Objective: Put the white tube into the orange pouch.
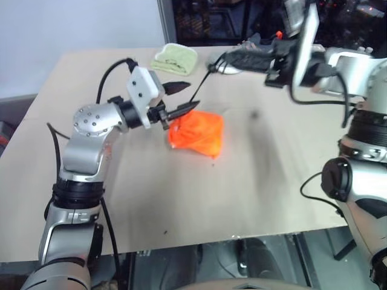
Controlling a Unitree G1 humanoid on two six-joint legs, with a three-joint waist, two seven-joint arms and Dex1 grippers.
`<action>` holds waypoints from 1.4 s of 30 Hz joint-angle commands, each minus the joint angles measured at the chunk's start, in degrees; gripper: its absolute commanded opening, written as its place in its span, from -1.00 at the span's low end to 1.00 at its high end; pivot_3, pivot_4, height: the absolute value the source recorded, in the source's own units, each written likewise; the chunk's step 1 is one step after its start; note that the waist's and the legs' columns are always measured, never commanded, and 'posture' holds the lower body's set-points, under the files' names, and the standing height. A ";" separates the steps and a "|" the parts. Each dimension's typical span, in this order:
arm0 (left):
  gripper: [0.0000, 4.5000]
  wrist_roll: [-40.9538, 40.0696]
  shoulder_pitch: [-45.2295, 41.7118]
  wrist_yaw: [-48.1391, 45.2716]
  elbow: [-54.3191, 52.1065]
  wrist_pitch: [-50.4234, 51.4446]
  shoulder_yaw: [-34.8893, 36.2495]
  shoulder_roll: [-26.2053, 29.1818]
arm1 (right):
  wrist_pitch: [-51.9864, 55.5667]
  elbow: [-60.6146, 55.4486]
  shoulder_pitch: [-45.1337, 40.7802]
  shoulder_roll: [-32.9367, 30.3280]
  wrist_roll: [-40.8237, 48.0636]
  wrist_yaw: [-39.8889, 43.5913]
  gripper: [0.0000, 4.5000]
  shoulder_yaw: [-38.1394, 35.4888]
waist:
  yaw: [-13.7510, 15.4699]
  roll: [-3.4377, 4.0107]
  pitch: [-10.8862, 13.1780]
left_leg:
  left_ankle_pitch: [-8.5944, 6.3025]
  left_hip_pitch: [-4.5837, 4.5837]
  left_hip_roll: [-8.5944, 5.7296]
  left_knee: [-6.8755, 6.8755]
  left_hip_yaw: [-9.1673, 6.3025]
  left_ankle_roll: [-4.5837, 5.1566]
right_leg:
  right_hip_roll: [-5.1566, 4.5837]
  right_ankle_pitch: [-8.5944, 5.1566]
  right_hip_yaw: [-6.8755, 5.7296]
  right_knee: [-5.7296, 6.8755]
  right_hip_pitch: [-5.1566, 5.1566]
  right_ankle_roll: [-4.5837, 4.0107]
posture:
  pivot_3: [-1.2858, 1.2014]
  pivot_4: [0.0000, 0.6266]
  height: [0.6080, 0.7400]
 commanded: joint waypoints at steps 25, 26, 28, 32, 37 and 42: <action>0.09 -3.76 -10.72 -0.94 -7.39 6.41 -0.69 -4.00 | 0.00 -6.93 2.91 -1.28 3.76 0.51 -1.00 1.78 | 0.03 -0.01 0.00 | 0.00 0.02 0.00 0.07 -0.05 0.00 | 0.00 0.00 -0.03 0.02 0.06 0.00 | 0.03 -0.52 1.00; 0.09 -3.75 -10.72 -1.03 -7.45 6.43 -0.74 -4.04 | -0.02 -6.93 2.94 -1.34 3.75 0.52 -1.00 1.83 | 0.03 -0.01 0.00 | 0.00 0.01 0.00 0.08 -0.05 0.00 | -0.01 0.00 -0.02 0.02 0.06 0.00 | 0.03 -0.52 1.00; 0.09 -3.60 -10.74 -1.31 -7.40 6.20 -0.78 -4.11 | -0.04 -6.91 2.99 -1.35 3.78 0.49 -1.00 1.87 | 0.02 -0.01 0.00 | 0.00 0.01 0.00 0.08 -0.05 0.00 | 0.00 0.00 -0.02 0.02 0.06 0.00 | 0.03 -0.52 1.00; 0.09 -3.64 -10.56 -1.67 -7.36 5.86 -0.53 -4.32 | 0.00 -7.00 3.08 -1.48 3.77 0.60 -1.00 1.98 | 0.02 -0.01 0.00 | 0.00 0.02 0.00 0.07 -0.04 0.00 | 0.00 0.00 -0.02 0.02 0.06 0.00 | 0.03 -0.52 1.00; 0.09 -3.58 -9.98 -2.14 -6.37 4.41 0.26 -4.30 | 0.25 -7.14 3.28 -1.77 3.78 0.73 -1.00 2.17 | 0.03 -0.01 0.00 | 0.00 0.02 0.00 0.08 -0.04 0.00 | 0.00 0.00 -0.03 0.02 0.06 0.00 | 0.03 -0.52 1.00; 0.09 -3.69 -10.00 -2.31 -6.00 3.33 0.79 -4.14 | 0.57 -7.23 3.73 -2.12 3.70 0.72 -1.00 2.34 | 0.02 -0.01 0.00 | 0.00 0.01 0.00 0.08 -0.04 0.00 | 0.00 0.00 -0.02 0.01 0.06 0.00 | 0.03 -0.52 1.00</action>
